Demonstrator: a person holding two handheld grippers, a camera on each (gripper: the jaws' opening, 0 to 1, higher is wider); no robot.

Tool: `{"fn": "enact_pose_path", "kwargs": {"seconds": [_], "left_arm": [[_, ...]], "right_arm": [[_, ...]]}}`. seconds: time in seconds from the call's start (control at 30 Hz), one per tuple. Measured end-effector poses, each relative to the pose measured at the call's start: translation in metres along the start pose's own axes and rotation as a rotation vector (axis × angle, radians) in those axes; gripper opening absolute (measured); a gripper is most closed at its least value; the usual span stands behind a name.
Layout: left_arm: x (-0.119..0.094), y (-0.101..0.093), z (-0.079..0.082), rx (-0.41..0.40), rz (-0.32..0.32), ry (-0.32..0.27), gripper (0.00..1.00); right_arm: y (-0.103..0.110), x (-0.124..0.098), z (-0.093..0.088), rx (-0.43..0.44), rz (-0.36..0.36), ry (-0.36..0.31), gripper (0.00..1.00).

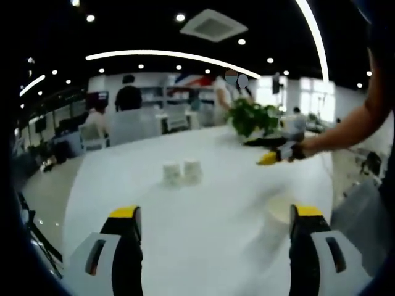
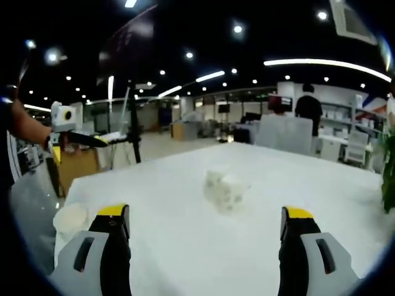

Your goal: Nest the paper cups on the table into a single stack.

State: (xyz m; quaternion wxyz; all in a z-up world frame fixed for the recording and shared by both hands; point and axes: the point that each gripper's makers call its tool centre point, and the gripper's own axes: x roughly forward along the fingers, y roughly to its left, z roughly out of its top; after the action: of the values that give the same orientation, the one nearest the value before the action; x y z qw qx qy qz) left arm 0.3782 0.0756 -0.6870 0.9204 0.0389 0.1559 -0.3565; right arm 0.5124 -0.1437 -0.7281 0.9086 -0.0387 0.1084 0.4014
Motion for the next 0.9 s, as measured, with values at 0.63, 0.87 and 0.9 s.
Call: {"fn": "enact_pose_path", "kwargs": {"seconds": [0.63,0.87,0.9], "left_arm": [[-0.007,0.004,-0.012,-0.038,0.014,0.014,0.99],[-0.007,0.006,-0.015,-0.048,0.017,0.014,0.99],[-0.007,0.006,-0.015,-0.049,0.018,0.014,0.99]], "right_arm": [[-0.055,0.11,0.012,-0.022,0.002,-0.019,1.0],[-0.056,0.134,0.01,-0.041,0.02,-0.007,0.94],[-0.056,0.137,0.008,-0.044,0.023,-0.002,0.93]]}}
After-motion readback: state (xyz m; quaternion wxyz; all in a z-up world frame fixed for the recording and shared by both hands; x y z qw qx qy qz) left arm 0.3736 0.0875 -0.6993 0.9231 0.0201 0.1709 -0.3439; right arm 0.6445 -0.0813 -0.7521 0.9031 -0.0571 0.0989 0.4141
